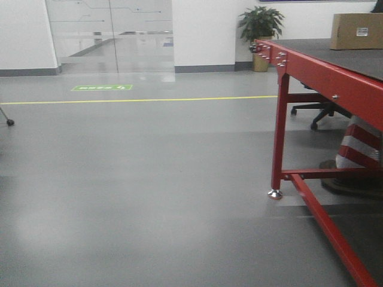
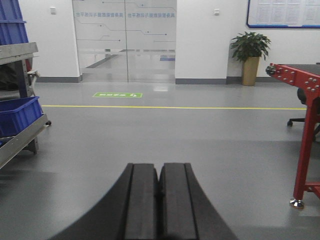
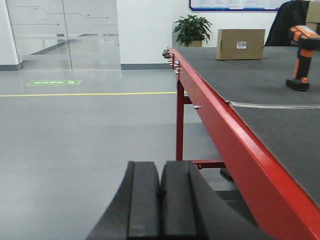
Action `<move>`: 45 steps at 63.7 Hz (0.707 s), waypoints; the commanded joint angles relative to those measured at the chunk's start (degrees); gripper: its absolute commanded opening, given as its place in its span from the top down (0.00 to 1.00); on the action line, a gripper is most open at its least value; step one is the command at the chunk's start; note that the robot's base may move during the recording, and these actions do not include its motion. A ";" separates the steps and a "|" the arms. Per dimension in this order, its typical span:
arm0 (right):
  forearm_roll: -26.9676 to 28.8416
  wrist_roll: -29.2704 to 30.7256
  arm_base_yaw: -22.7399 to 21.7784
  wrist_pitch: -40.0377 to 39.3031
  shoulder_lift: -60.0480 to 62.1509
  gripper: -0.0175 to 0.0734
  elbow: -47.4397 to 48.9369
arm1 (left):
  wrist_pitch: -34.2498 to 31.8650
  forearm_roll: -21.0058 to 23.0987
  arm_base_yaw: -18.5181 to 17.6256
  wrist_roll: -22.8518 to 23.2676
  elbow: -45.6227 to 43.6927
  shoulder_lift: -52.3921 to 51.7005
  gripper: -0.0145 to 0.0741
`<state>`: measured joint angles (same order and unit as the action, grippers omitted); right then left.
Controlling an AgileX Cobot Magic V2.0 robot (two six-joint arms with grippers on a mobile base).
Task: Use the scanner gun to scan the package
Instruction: 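Drive the base forward and turn toward the red-framed table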
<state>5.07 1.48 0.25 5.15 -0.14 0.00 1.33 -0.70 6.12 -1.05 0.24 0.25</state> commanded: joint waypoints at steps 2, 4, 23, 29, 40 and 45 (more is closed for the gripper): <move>-0.39 -0.06 -0.25 -0.87 0.14 0.98 0.00 | -0.80 -0.14 -0.14 0.38 -0.24 -0.25 0.96; -0.39 -0.06 -0.25 -0.87 0.14 0.98 0.00 | -0.80 -0.14 -0.14 0.38 -0.24 -0.25 0.96; -0.39 -0.06 -0.25 -0.87 0.14 0.98 0.00 | -0.80 -0.14 -1.20 0.38 -0.24 -0.25 0.96; -0.39 -0.06 -0.25 -0.87 0.14 0.98 0.00 | -0.80 -0.14 -1.20 0.38 -0.24 -0.25 0.96; -0.39 -0.06 -0.25 -0.87 0.14 0.98 0.00 | -0.80 -0.14 -1.79 0.38 -0.24 -0.25 0.96; -0.39 -0.06 -0.25 -0.87 0.14 0.98 0.00 | -0.80 -0.14 -3.16 0.38 -0.24 -0.25 0.96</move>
<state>5.07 1.48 0.25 5.15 -0.14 0.00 1.33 -0.70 4.33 -1.05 0.24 0.25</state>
